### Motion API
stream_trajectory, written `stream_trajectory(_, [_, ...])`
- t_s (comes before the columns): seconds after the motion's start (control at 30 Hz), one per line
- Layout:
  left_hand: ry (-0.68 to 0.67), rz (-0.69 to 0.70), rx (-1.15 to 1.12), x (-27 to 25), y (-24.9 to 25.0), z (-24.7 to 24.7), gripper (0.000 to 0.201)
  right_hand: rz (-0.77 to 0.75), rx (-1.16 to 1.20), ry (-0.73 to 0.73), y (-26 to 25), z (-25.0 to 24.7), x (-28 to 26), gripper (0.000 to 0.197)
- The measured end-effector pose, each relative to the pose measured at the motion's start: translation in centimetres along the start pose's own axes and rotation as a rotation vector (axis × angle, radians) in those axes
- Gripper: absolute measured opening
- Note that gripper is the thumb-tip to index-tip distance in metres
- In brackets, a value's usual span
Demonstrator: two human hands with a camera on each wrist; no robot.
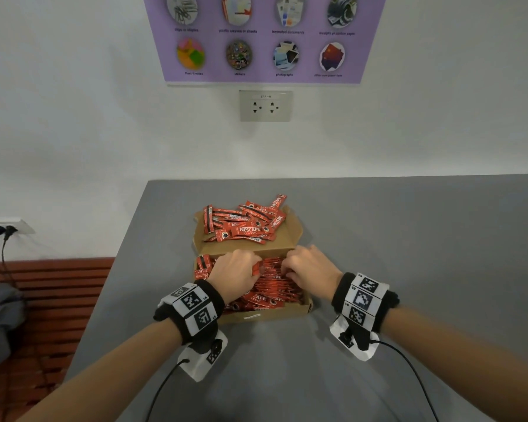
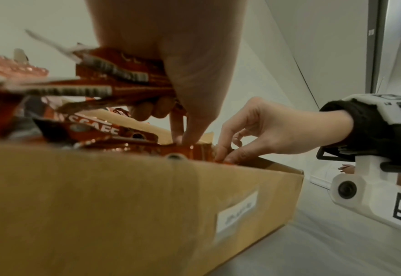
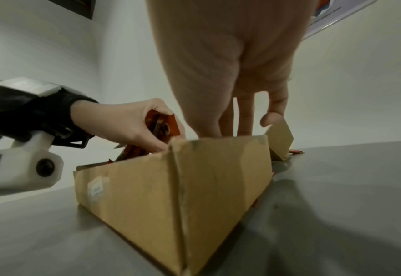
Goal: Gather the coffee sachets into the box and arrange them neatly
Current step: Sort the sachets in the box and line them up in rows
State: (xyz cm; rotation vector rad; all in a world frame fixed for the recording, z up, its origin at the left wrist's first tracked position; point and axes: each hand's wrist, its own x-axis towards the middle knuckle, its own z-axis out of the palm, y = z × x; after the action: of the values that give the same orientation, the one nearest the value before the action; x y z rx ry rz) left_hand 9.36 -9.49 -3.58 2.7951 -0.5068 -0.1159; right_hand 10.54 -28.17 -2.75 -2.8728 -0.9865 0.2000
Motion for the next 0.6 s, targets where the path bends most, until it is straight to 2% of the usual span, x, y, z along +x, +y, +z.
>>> stream_trajectory(0.1, [0.087, -0.011, -0.127, 0.0, -0.1, -0.8, 0.014, 0.019, 0.094, 0.107, 0.0, -0.7, -0.1, 0.021])
stream_trajectory(0.2, [0.213, -0.076, -0.409, 0.2, 0.3, -2.6, 0.012, 0.051, 0.301, 0.217, 0.1, -2.0, -0.1, 0.024])
stream_trajectory(0.3, [0.369, -0.130, -0.761, 0.7, 1.5, -4.0, 0.020, -0.038, 0.456, 0.146, -1.5, -2.7, 0.5, 0.030])
stream_trajectory(0.37, [0.466, -0.150, -0.958, 0.9, 2.8, -4.4, 0.022, -0.092, 0.533, 0.151, -3.1, -2.3, 0.8, 0.034])
stream_trajectory(0.43, [0.529, -0.163, -1.062, 0.9, 3.6, -4.5, 0.022, -0.077, 0.609, 0.215, -4.1, -2.0, 1.0, 0.031])
stream_trajectory(0.5, [0.546, -0.165, -1.146, 0.8, 3.8, -4.4, 0.022, -0.040, 0.657, 0.265, -4.5, -2.1, 1.0, 0.017])
stream_trajectory(0.6, [0.547, -0.237, -1.137, 0.6, 2.8, -3.6, 0.032, -0.034, 0.709, 0.253, -4.6, -2.3, 0.8, 0.010])
